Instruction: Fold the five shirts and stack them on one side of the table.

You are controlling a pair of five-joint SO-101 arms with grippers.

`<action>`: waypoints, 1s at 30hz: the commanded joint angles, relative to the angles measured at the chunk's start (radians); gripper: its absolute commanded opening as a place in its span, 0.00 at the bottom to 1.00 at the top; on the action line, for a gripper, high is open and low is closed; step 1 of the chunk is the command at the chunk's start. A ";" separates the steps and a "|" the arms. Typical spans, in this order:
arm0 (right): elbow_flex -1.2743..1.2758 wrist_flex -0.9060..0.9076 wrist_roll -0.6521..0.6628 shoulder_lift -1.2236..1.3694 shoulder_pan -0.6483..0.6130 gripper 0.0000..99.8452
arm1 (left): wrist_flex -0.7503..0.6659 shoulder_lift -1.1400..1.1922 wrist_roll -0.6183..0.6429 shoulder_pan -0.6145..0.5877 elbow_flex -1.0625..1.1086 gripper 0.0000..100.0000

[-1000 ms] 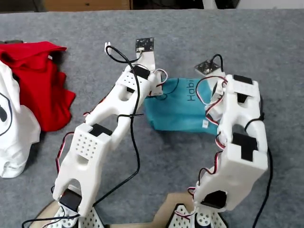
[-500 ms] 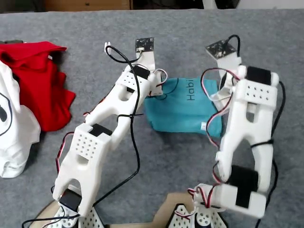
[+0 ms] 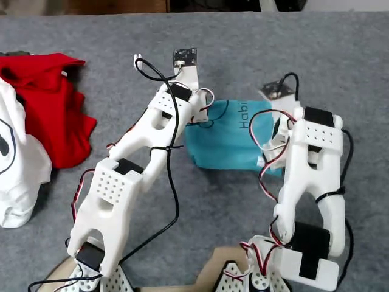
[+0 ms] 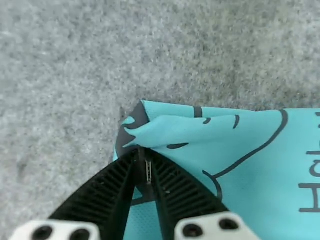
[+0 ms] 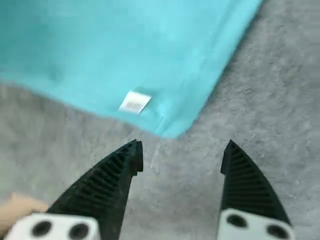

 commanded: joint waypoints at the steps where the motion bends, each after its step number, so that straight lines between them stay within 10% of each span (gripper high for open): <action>1: -0.001 -0.071 -0.184 0.039 -0.041 0.27 | 0.006 -0.016 -0.008 -0.015 -0.051 0.02; 10: -0.010 -0.204 -0.614 0.214 -0.108 0.27 | 0.006 -0.016 -0.008 -0.020 -0.052 0.02; 30: -0.071 -0.252 -0.746 0.231 -0.142 0.27 | 0.060 -0.007 -0.008 -0.015 -0.095 0.02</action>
